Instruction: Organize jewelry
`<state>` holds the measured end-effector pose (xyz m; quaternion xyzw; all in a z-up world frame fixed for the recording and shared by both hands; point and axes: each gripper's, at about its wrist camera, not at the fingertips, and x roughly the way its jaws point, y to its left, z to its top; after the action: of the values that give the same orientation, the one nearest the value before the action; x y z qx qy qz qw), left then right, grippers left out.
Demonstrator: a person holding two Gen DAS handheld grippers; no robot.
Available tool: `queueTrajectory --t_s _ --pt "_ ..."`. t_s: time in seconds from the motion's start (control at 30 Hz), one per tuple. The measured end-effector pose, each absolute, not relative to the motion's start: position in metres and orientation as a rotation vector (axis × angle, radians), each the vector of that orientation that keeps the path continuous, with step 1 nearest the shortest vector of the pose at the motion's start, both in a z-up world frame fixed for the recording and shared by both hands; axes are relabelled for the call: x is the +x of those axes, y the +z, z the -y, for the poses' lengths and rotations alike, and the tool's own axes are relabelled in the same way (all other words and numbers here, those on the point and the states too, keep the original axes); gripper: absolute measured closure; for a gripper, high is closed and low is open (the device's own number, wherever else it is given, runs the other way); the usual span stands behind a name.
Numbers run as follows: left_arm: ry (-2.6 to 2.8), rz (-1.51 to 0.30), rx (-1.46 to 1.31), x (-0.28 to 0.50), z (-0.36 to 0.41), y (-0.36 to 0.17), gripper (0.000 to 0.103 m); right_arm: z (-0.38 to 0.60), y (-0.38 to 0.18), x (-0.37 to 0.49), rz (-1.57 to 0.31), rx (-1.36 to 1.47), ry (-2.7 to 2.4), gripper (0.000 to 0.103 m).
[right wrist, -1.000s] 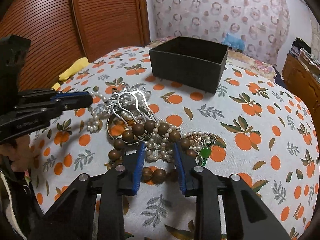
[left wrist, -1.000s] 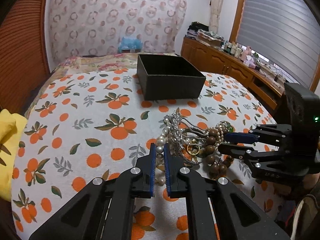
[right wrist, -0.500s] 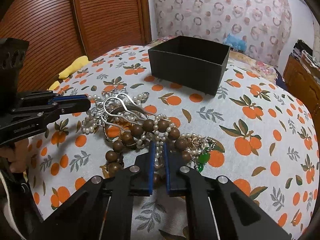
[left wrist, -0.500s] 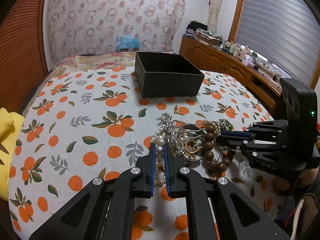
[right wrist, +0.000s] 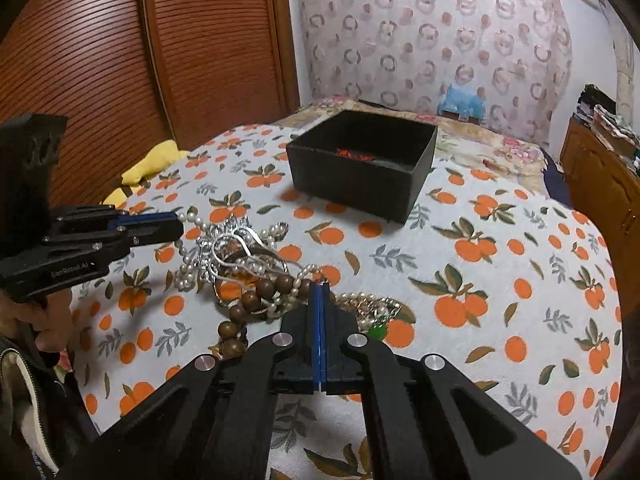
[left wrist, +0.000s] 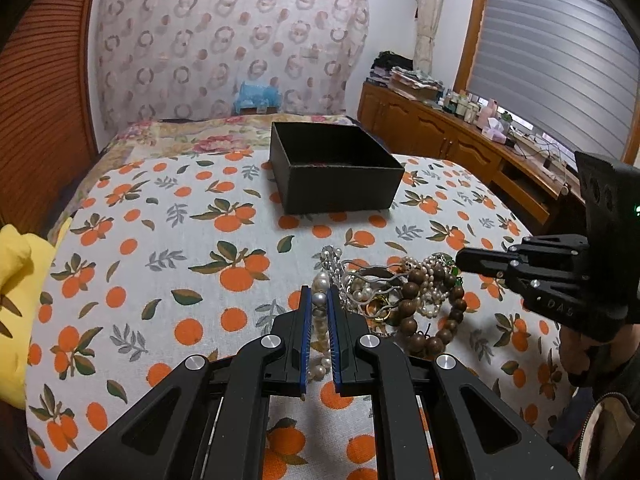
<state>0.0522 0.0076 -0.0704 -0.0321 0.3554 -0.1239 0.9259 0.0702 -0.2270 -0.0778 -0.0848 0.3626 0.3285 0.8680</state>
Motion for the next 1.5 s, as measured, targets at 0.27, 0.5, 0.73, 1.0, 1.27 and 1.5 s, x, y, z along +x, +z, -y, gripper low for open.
queueTrajectory --t_s 0.27,0.5,0.73,1.0,1.27,1.5 --pt "-0.254 -0.732 -0.071 0.052 -0.009 -0.07 0.096 0.215 -0.096 0.068 -0.796 -0.226 0.682 0.083" --pt "-0.255 -0.732 -0.07 0.052 -0.009 -0.07 0.096 0.202 -0.104 0.078 -0.841 -0.3 0.663 0.084" --pt "-0.254 -0.732 -0.07 0.052 -0.009 -0.07 0.096 0.197 -0.105 0.087 -0.852 -0.334 0.637 0.098" --pt "-0.25 -0.71 -0.069 0.05 -0.012 -0.065 0.096 0.213 -0.082 0.077 -0.777 -0.269 0.644 0.098" --pt "-0.27 -0.633 -0.055 0.053 -0.01 -0.026 0.096 0.228 -0.025 0.072 -0.652 -0.225 0.65 0.098" --pt "-0.281 -0.565 -0.033 0.059 -0.01 0.01 0.096 0.236 0.019 0.072 -0.56 -0.214 0.65 0.098"
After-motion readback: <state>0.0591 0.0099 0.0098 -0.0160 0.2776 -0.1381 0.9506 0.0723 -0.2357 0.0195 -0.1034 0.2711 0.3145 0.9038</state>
